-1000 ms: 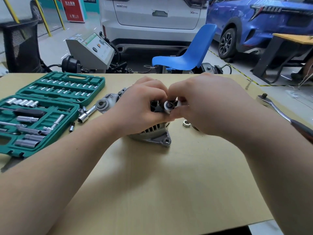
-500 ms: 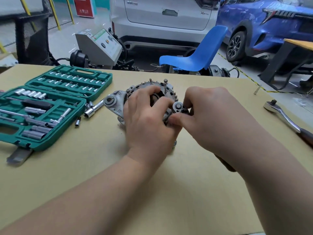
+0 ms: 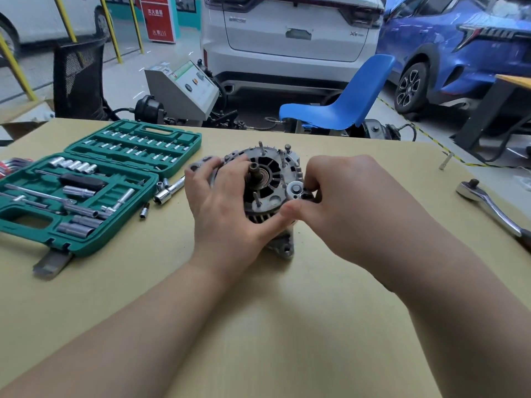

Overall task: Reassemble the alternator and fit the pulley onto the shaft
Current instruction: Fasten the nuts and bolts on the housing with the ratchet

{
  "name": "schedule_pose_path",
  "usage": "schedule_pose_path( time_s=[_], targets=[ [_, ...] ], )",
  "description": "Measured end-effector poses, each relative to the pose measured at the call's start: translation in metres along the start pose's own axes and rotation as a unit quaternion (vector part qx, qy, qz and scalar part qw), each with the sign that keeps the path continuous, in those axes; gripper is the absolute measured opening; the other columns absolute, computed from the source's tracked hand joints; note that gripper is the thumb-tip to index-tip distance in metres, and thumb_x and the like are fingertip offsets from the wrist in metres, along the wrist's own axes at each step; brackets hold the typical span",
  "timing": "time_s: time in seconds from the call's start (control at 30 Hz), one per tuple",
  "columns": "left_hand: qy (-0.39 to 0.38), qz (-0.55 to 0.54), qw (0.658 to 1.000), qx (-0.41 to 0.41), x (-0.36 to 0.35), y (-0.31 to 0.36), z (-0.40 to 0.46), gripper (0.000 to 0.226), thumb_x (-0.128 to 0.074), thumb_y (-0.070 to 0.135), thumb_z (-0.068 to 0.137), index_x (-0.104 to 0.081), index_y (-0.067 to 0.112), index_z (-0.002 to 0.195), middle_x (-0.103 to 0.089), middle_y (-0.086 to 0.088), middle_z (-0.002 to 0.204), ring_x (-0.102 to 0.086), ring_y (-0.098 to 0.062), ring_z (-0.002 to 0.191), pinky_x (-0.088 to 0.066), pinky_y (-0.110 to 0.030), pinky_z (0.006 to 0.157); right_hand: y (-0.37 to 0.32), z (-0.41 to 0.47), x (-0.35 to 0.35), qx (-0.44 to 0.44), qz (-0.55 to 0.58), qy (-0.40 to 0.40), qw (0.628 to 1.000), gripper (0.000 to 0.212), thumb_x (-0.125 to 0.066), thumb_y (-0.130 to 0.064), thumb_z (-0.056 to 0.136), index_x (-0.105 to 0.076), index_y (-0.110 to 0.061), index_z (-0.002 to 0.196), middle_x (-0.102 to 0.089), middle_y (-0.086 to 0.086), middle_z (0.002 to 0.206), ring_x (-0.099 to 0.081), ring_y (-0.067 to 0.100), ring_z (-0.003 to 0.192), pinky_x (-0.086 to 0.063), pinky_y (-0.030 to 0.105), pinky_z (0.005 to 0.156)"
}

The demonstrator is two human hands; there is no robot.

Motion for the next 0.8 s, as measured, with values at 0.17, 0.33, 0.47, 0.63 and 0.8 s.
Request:
schedule_pose_path(
  time_s=[0.17,0.33,0.47,0.63,0.8],
  targets=[
    [-0.105,-0.062,0.992,-0.011,0.008,-0.036,0.024,0.112,-0.041,0.107,0.069,-0.053,0.032,0.151,-0.041,0.010,0.142,-0.031,-0.014,0.146,-0.031,-0.059,0.125,-0.037,0.003,-0.008,0.051,-0.037,-0.014,0.998,0.050,-0.068,-0.047,0.092,-0.027,-0.028,0.069,-0.038,-0.006,0.075,-0.039,0.015,0.063,-0.024,0.027,0.049],
    [0.015,-0.145,0.988,-0.054,0.016,-0.024,0.004,0.070,-0.069,0.062,0.088,-0.047,0.025,0.143,-0.046,0.026,0.139,-0.049,-0.020,0.138,-0.040,-0.063,0.117,-0.050,0.007,-0.006,0.057,-0.081,-0.027,0.995,0.055,-0.067,-0.045,0.094,-0.022,-0.028,0.066,-0.031,-0.005,0.073,-0.027,0.009,0.059,-0.021,0.027,0.047],
    [0.085,-0.171,0.980,-0.056,0.017,-0.011,-0.013,0.035,-0.073,0.041,0.087,-0.065,0.026,0.117,-0.051,0.004,0.139,-0.050,-0.026,0.137,-0.040,-0.037,0.116,-0.050,0.010,-0.009,0.042,-0.078,-0.045,0.995,0.051,-0.067,-0.048,0.093,-0.027,-0.028,0.068,-0.036,-0.005,0.076,-0.034,0.010,0.061,-0.024,0.029,0.047],
    [0.041,-0.202,0.977,0.048,0.009,-0.012,-0.017,0.016,-0.090,0.032,0.084,-0.087,0.020,0.095,-0.052,0.012,0.144,-0.041,-0.017,0.143,-0.035,-0.037,0.120,-0.058,0.012,-0.007,0.046,-0.098,-0.070,0.992,0.047,-0.065,-0.048,0.094,-0.034,-0.026,0.067,-0.042,-0.003,0.072,-0.039,0.009,0.058,-0.023,0.026,0.045],
    [0.018,-0.252,0.963,0.092,0.007,-0.014,-0.015,0.009,-0.091,0.026,0.081,-0.086,0.029,0.087,-0.051,0.022,0.143,-0.041,-0.015,0.144,-0.038,-0.049,0.120,-0.064,0.014,-0.006,0.060,-0.150,-0.059,0.985,0.047,-0.063,-0.041,0.095,-0.029,-0.026,0.066,-0.040,-0.001,0.074,-0.037,0.013,0.060,-0.023,0.029,0.047]
  ],
)
Point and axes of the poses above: each hand's wrist, its own z-axis towards the middle knuckle, its own x-axis out of the back of the hand, y = z × x, the point moved 7 cm from there along z, towards the middle knuckle
